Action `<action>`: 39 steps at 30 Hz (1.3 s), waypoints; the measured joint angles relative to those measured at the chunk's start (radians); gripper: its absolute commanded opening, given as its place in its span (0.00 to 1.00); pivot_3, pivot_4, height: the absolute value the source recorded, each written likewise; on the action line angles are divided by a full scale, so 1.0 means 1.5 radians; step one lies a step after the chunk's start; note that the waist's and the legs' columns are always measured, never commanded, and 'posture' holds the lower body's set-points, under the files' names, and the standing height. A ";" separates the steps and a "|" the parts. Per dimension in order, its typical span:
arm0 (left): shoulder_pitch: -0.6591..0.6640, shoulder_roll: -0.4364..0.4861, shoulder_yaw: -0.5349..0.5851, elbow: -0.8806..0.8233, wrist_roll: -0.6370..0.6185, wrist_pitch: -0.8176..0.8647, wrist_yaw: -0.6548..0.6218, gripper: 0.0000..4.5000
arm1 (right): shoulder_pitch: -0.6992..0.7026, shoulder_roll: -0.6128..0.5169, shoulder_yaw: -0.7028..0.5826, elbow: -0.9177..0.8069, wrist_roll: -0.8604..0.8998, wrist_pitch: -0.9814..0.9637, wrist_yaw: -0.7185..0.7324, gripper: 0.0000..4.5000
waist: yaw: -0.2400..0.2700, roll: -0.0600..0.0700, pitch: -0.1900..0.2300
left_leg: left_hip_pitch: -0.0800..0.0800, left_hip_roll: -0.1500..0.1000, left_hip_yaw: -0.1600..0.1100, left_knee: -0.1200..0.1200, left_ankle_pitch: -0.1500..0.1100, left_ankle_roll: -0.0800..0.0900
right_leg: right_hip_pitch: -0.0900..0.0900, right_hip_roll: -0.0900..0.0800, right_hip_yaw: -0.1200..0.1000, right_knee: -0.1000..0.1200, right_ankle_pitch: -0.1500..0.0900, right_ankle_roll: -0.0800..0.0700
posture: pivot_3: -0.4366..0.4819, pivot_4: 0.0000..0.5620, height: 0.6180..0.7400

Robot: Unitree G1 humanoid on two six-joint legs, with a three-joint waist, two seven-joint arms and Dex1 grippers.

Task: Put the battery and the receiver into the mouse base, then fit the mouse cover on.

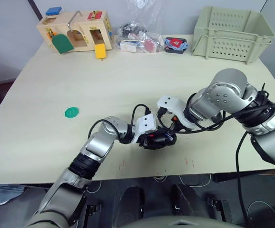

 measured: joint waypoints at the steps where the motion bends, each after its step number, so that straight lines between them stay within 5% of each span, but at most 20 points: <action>1: 0.001 0.000 0.000 -0.001 0.000 0.000 0.000 0.66 | 0.002 -0.002 0.000 -0.006 0.001 0.000 -0.002 0.00 | 0.000 0.000 0.000 | 0.000 0.000 0.000 0.000 0.000 0.000 | 0.000 0.000 0.000 0.000 0.000 0.000 | 0.48 0.27 1.00; 39: 0.001 0.000 -0.001 -0.006 -0.006 0.014 -0.001 0.66 | 0.092 -0.035 -0.071 -0.104 0.015 -0.013 -0.047 0.00 | 0.001 0.000 -0.003 | 0.000 0.000 0.000 -0.001 0.000 0.000 | 0.000 0.000 0.000 -0.001 0.000 0.000 | 0.48 0.27 1.00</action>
